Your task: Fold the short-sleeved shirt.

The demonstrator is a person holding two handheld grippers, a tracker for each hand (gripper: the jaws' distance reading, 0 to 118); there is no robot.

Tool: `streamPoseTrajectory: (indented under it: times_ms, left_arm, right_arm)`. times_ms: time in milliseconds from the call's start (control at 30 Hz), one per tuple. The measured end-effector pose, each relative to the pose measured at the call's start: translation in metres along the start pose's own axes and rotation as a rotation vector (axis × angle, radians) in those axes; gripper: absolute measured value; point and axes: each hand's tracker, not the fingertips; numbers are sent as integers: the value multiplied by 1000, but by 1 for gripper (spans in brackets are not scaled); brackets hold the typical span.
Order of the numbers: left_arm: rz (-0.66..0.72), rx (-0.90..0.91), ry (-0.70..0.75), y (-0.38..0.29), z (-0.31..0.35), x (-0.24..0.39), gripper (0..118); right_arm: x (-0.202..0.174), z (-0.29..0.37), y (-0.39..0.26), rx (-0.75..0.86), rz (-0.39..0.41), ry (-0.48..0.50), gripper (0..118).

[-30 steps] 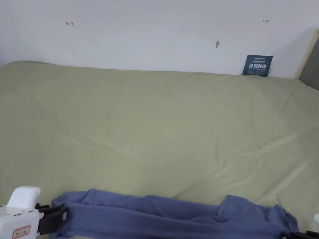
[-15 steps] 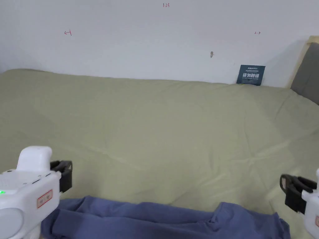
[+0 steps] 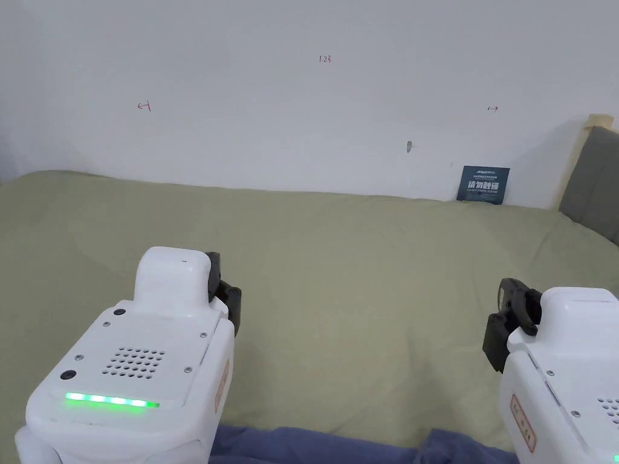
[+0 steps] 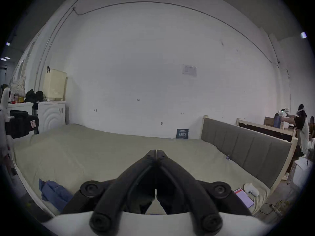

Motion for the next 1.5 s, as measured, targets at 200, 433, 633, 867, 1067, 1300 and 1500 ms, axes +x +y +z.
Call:
streamPoseTrajectory:
  times_ms: [200, 433, 633, 867, 1067, 1300, 1500]
  left_arm:
    - [0, -13, 12, 1, -5, -16, 0]
    - [319, -414, -194, -22, -39, -115, 0]
    - [518, -812, -277, -78, -69, -215, 0]
    - [650, -984, -359, -110, -91, -255, 0]
    - [779, -1021, -454, -129, -109, -268, 114]
    - [934, -1094, -591, -171, -118, -260, 118]
    - [1058, -1066, -677, -182, -127, -243, 117]
  right_arm:
    - [-2, -9, -4, -13, -11, -12, 1]
    - [-14, -8, -14, -39, 3, 14, 1]
    - [-28, -8, -31, -89, 23, 29, 1]
    - [-42, -19, -49, -162, 51, 33, 1]
    - [-48, -27, -53, -187, 63, 37, 1]
    - [-46, -29, -58, -223, 50, 30, 1]
    - [-42, -27, -61, -242, 31, 25, 1]
